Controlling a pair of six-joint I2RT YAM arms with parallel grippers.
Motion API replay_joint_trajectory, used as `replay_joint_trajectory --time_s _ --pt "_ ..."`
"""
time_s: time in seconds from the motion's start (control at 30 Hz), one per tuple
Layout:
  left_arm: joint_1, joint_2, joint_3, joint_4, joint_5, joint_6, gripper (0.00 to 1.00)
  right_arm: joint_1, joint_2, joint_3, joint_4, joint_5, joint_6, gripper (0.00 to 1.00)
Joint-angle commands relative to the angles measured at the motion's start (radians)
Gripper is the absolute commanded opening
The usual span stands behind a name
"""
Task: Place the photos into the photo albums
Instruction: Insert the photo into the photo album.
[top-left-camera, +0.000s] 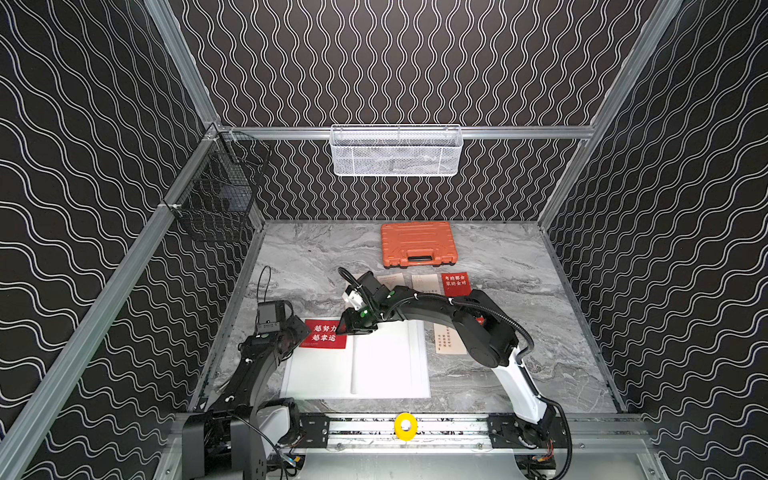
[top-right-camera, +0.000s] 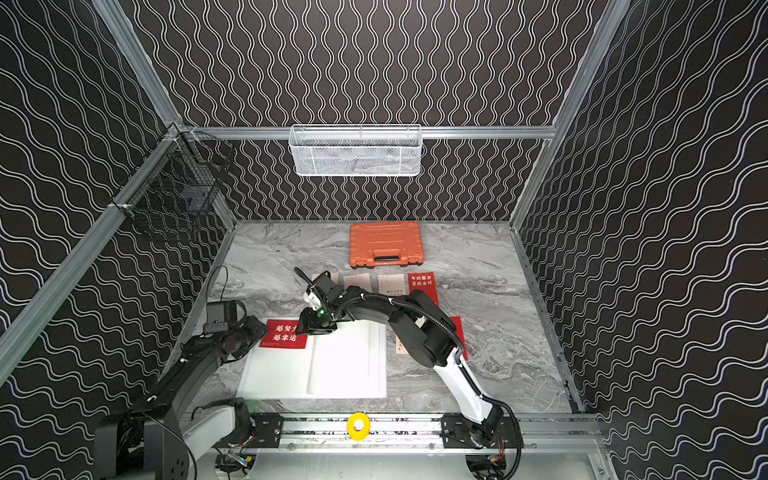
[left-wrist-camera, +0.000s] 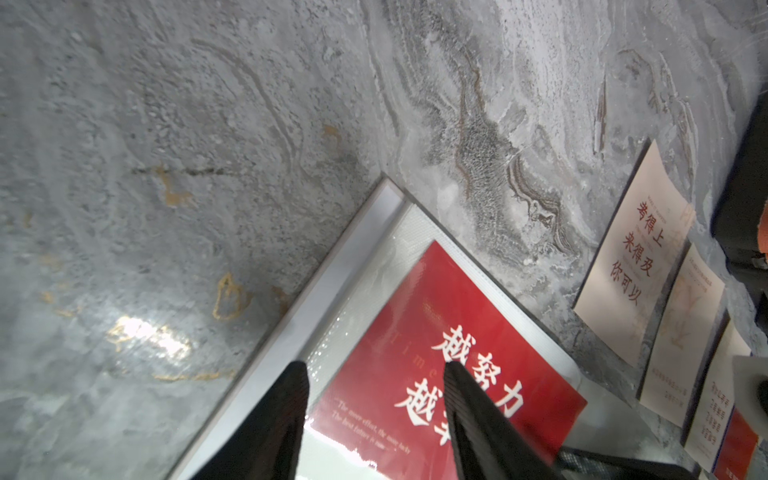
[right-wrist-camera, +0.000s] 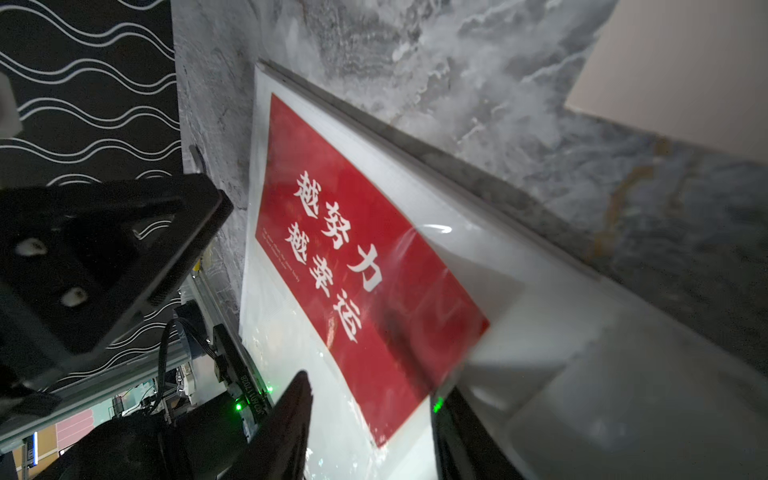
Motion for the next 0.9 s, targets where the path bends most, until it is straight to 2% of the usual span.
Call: replay_joint_trajectory --time_s 0.0,0.3,0.53,0.67,0.77,0.87 --pt "0.002 0.0 0.01 -0.009 0.008 0.011 0.57 0.001 0.011 0.014 0.027 -0.011 0.012 0.51" --pt "0.002 -0.003 0.016 -0.014 0.017 0.022 0.58 -0.005 -0.001 -0.01 0.062 -0.015 0.018 0.61" --pt "0.002 -0.041 0.049 -0.042 0.003 0.052 0.59 -0.019 -0.143 -0.109 0.008 0.087 -0.037 0.65" --pt "-0.003 -0.052 0.068 -0.044 0.034 0.073 0.59 -0.019 -0.226 -0.173 -0.027 0.142 -0.059 0.66" --pt "-0.039 -0.047 0.086 -0.04 0.063 0.086 0.59 -0.019 -0.307 -0.25 -0.044 0.21 -0.062 0.66" --pt "-0.146 -0.034 0.118 -0.041 0.056 0.098 0.56 -0.029 -0.413 -0.354 -0.034 0.281 -0.055 0.65"
